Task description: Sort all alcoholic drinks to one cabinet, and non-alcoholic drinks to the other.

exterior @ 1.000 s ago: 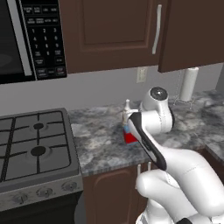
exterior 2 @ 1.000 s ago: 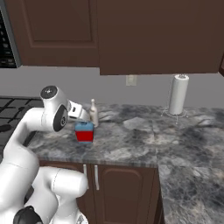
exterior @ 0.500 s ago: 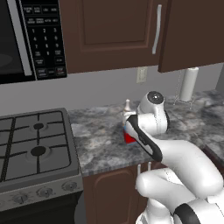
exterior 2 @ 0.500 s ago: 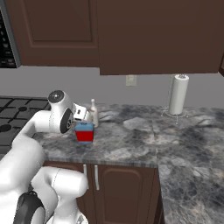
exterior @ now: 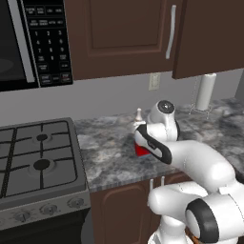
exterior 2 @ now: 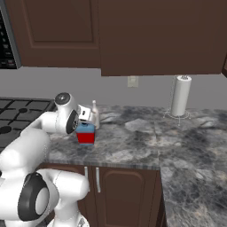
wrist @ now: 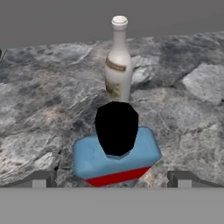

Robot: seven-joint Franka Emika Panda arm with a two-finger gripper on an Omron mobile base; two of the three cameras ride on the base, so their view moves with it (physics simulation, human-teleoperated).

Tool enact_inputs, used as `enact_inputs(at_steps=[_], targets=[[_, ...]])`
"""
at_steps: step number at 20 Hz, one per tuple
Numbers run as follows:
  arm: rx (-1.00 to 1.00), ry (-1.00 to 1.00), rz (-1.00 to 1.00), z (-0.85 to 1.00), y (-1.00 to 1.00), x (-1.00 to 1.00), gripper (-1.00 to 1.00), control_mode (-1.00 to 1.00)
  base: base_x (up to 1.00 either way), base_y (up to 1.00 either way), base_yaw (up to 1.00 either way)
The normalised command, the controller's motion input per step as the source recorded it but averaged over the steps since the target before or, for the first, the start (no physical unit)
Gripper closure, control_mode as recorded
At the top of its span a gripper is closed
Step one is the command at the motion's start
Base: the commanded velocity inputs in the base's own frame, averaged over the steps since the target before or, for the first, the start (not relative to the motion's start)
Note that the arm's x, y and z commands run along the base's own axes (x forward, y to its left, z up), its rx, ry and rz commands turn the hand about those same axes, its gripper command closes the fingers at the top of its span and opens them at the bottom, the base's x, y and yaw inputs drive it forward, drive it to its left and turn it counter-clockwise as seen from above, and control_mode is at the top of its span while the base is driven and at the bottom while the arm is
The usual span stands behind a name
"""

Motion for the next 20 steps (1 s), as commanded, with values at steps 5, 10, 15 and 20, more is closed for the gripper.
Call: enact_inputs(at_steps=[5, 10, 15, 20], targets=[[0.00, 0.00, 0.00, -0.13, 0.00, 0.24, -1.00, -1.00, 0.00, 0.00, 0.00], [0.00, 0.00, 0.00, -0.16, 0.00, 0.14, -1.00, -1.00, 0.00, 0.00, 0.00], [0.00, 0.00, 0.00, -0.16, 0.00, 0.09, -1.00, -1.00, 0.00, 0.00, 0.00], [0.00, 0.00, 0.00, -0.13, -0.02, 0.09, -1.00, -1.00, 0.00, 0.00, 0.00]])
